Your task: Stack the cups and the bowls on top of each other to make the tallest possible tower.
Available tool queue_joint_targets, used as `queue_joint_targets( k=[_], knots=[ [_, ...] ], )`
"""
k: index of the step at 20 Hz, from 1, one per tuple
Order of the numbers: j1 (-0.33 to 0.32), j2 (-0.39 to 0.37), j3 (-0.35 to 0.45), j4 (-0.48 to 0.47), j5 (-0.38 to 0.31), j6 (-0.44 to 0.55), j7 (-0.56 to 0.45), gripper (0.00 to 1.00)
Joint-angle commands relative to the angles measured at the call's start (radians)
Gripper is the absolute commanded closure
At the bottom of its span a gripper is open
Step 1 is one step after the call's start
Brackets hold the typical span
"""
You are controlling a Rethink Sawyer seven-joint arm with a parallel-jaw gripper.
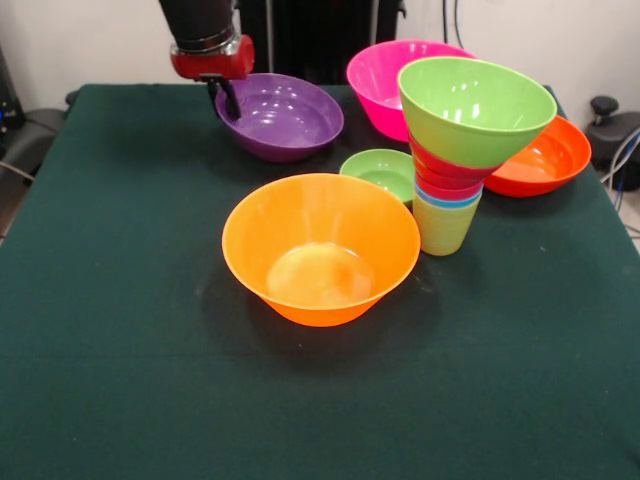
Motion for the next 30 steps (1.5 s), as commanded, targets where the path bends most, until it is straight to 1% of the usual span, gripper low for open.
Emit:
queue_joint_targets(
  k=[1, 4, 8, 11, 17, 18, 21, 26, 27, 30],
  knots=[
    [-0.024, -0.028, 0.11, -0.132, 0.082, 0.181, -0.349, 1.0],
    [-0.049, -0.025, 0.137, -0.136, 0.109, 0.2, -0.38, 1.0],
    [-0.092, -0.003, 0.191, -0.145, 0.167, 0.233, -0.432, 1.0],
    [-0.137, 0.041, 0.243, -0.15, 0.221, 0.258, -0.48, 1.0],
    [-0.221, 0.083, 0.329, -0.129, 0.331, 0.311, -0.523, 1.0],
    [-0.23, 0.085, 0.338, -0.127, 0.342, 0.316, -0.527, 1.0],
    [-0.29, 0.086, 0.376, -0.082, 0.382, 0.329, -0.542, 1.0],
    [-0.359, 0.069, 0.428, -0.047, 0.434, 0.381, -0.558, 1.0],
    [-0.381, 0.065, 0.448, -0.038, 0.453, 0.393, -0.558, 1.0],
    [-0.403, 0.07, 0.485, -0.03, 0.483, 0.412, -0.543, 1.0]
  ],
)
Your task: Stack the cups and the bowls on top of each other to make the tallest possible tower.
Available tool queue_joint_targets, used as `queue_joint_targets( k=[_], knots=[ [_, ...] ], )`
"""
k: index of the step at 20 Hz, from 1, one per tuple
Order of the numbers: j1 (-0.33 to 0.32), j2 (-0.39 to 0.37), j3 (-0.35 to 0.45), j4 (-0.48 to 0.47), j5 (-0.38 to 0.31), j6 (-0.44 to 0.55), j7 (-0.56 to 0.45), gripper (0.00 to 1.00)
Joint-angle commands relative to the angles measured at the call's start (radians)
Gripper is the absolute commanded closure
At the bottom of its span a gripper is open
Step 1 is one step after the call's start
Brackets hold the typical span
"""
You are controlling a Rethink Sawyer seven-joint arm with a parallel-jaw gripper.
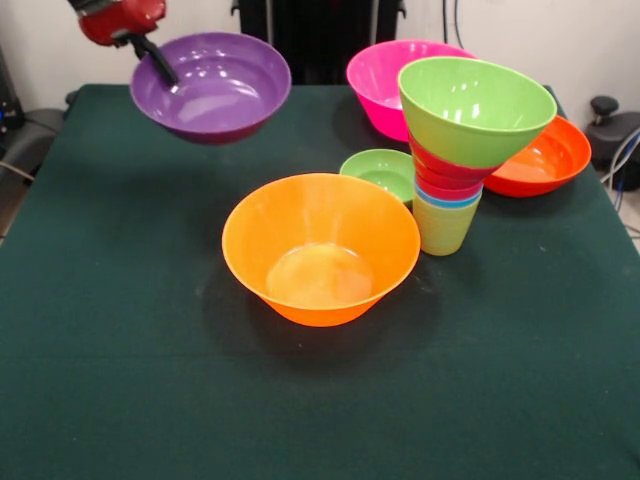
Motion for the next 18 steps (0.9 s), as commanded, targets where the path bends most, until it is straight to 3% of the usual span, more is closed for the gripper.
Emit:
queue_joint_targets(
  k=[1, 4, 10, 18],
  knots=[
    [-0.019, 0.028, 0.13, 0.02, 0.086, 0.136, -0.273, 1.0],
    [-0.001, 0.041, 0.142, 0.011, 0.091, 0.124, -0.244, 1.0],
    [0.121, 0.031, 0.126, -0.1, 0.116, 0.118, -0.16, 1.0],
    [0.245, -0.059, 0.088, -0.179, 0.162, 0.071, -0.01, 1.0]
  ],
)
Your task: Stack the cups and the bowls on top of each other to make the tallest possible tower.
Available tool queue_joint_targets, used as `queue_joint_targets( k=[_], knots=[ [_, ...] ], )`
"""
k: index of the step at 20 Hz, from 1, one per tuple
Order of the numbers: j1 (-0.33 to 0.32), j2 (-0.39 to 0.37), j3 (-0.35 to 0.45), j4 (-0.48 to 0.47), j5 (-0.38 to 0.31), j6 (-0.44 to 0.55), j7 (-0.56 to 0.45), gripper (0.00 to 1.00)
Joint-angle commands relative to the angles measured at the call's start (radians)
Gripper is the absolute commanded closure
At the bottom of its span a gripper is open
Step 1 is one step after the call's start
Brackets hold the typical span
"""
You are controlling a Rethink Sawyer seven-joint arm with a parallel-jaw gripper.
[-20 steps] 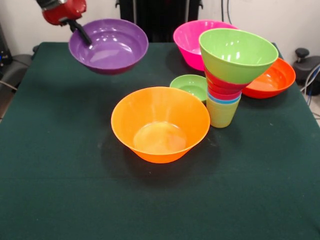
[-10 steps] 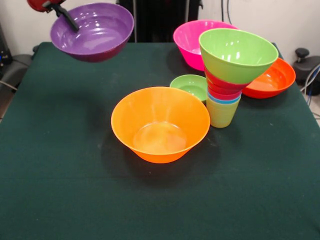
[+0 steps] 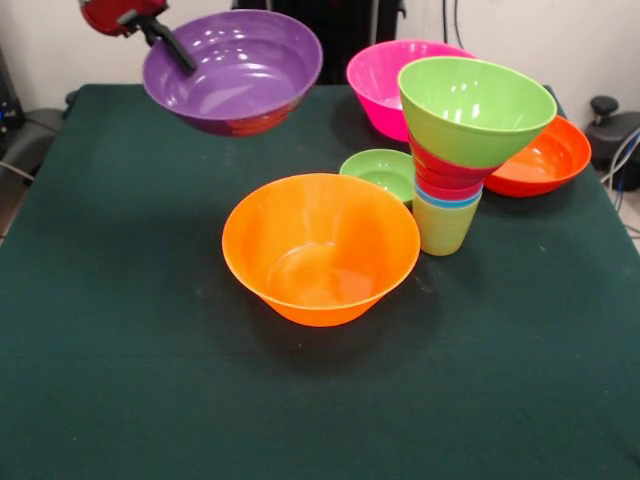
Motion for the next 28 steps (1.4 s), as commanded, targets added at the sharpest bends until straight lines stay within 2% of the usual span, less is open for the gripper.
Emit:
queue_joint_targets(
  k=[1, 4, 9, 16, 19, 22, 28],
  knots=[
    [0.163, -0.074, -0.012, -0.128, 0.06, 0.023, 0.016, 1.0],
    [0.196, -0.131, -0.026, -0.134, 0.086, 0.033, 0.053, 1.0],
    [0.179, -0.264, -0.001, -0.059, 0.163, 0.02, 0.102, 1.0],
    [0.167, -0.387, 0.004, -0.012, 0.271, 0.03, 0.109, 1.0],
    [0.159, -0.449, 0.017, 0.053, 0.316, -0.013, 0.133, 1.0],
    [0.177, -0.489, 0.008, 0.094, 0.347, -0.064, 0.158, 1.0],
    [0.271, -0.514, -0.069, 0.139, 0.35, -0.191, 0.222, 1.0]
  ],
)
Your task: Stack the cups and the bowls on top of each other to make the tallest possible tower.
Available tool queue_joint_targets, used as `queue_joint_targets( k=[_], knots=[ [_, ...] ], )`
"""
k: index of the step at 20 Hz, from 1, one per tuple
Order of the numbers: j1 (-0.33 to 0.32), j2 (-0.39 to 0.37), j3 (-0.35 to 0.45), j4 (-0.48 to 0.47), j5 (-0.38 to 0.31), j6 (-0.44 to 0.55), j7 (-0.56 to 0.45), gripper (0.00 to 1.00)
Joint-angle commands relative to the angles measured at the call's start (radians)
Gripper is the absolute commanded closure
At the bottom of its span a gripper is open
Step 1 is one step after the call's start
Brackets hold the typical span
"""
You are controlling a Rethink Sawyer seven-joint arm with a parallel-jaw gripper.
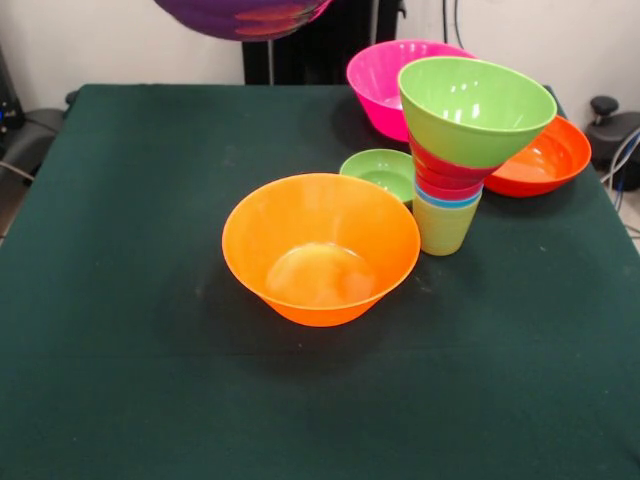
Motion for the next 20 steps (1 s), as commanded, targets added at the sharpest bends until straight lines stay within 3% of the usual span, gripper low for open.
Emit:
queue_joint_targets(
  k=[1, 9, 20],
  knots=[
    [0.139, -0.058, -0.088, 0.128, 0.024, -0.156, 0.23, 1.0],
    [0.246, -0.083, -0.178, 0.15, 0.054, -0.231, 0.269, 1.0],
    [0.325, -0.107, -0.245, 0.17, 0.103, -0.275, 0.288, 1.0]
  ],
)
